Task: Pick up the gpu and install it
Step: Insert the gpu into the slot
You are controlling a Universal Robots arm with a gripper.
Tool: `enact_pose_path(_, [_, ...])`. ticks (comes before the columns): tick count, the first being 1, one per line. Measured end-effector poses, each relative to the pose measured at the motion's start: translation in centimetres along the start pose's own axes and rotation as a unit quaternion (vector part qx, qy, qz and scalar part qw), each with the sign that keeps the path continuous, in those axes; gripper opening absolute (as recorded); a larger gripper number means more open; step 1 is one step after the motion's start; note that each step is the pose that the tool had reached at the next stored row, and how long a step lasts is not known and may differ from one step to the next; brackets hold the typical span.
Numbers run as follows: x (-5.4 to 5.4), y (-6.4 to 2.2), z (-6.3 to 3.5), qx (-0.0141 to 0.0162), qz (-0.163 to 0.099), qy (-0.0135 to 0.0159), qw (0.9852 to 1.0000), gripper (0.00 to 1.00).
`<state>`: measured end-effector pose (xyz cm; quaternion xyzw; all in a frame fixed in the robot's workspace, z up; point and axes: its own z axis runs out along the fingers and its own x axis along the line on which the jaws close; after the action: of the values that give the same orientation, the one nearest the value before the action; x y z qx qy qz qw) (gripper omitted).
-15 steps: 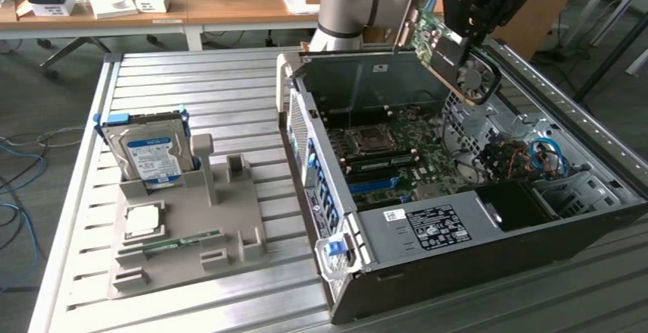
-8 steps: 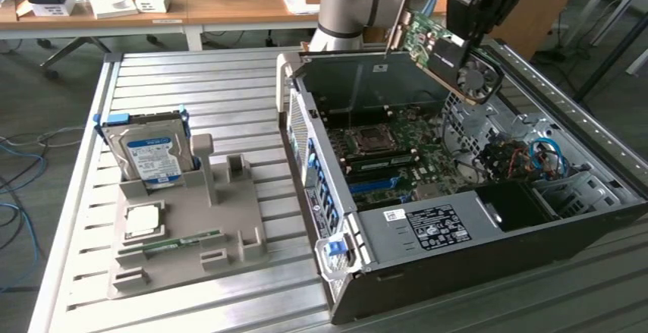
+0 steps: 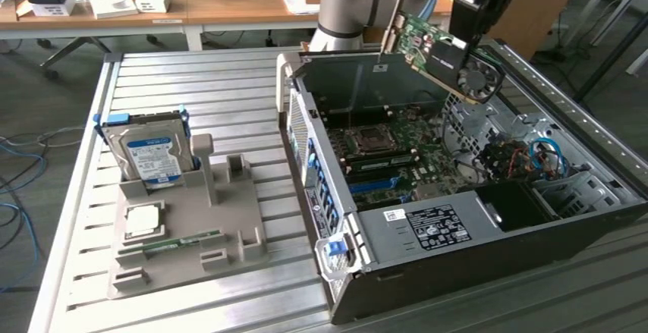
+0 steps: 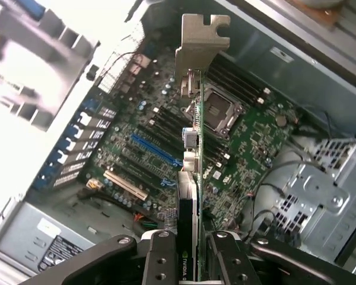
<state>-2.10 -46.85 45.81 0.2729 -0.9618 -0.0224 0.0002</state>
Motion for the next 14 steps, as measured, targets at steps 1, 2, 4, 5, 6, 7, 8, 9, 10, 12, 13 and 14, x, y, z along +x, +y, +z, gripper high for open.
enact_pose_path(1, [0.0,0.0,0.02,-0.0001,-0.009,0.0004,1.0,0.26])
enact_pose_path(2, [0.0,0.0,0.04,-0.0002,-0.018,0.0008,0.9998,0.26])
enact_pose_path(4, [0.0,0.0,0.09,-0.0004,-0.037,0.0016,0.9993,0.26])
enact_pose_path(5, [0.0,0.0,0.12,-0.0005,-0.046,0.002,0.999,0.26])
enact_pose_path(6, [0.0,-0.01,0.14,-0.0006,-0.055,0.0024,0.9985,0.26])
enact_pose_path(7, [0.0,-0.01,0.17,-0.0007,-0.064,0.0028,0.998,0.26])
enact_pose_path(8, [0.0,-0.01,0.2,-0.0008,-0.073,0.0032,0.9974,0.26])
enact_pose_path(9, [0.01,-0.01,0.23,-0.001,-0.082,0.0035,0.9967,0.26])
enact_pose_path(10, [0.0,-0.01,0.25,-0.001,-0.09,0.0039,0.9959,0.26])
enact_pose_path(12, [0.0,-0.01,0.32,-0.0013,-0.109,0.0047,0.994,0.26])
enact_pose_path(13, [0.01,-0.01,0.34,-0.0014,-0.118,0.0051,0.993,0.26])
enact_pose_path(14, [0.0,-0.02,0.37,-0.0015,-0.127,0.0055,0.9919,0.26])
